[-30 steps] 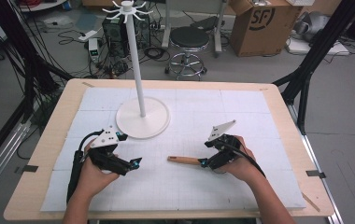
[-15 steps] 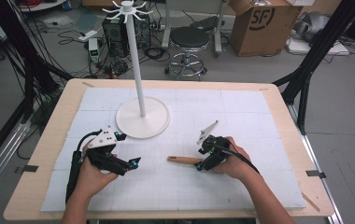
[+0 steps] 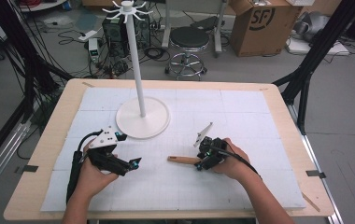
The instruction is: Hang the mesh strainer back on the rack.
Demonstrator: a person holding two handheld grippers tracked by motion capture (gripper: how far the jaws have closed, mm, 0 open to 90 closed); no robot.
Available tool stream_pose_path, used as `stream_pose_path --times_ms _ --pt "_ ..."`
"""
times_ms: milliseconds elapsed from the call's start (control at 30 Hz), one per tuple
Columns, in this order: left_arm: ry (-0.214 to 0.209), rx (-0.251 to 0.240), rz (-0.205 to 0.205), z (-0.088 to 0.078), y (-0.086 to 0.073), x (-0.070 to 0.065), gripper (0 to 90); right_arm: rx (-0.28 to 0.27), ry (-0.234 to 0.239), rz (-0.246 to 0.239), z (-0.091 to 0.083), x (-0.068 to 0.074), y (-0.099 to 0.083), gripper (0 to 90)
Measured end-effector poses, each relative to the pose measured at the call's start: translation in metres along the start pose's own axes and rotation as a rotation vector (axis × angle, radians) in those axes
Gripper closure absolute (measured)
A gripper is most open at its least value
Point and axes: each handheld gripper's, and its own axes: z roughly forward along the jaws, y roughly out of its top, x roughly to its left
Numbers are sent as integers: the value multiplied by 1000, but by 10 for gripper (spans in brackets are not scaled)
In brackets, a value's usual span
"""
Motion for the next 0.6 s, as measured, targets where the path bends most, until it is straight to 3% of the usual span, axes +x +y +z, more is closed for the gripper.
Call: stream_pose_path --times_ms 333,533,600 --pt "2 -3 -4 1 0 -1 17 10 -22 1 0 3 1 678" --pt "-1 -2 -4 1 0 -1 16 21 -23 6 -1 5 1 674" --pt "1 0 -4 1 0 -1 16 11 -7 -2 -1 4 1 628"
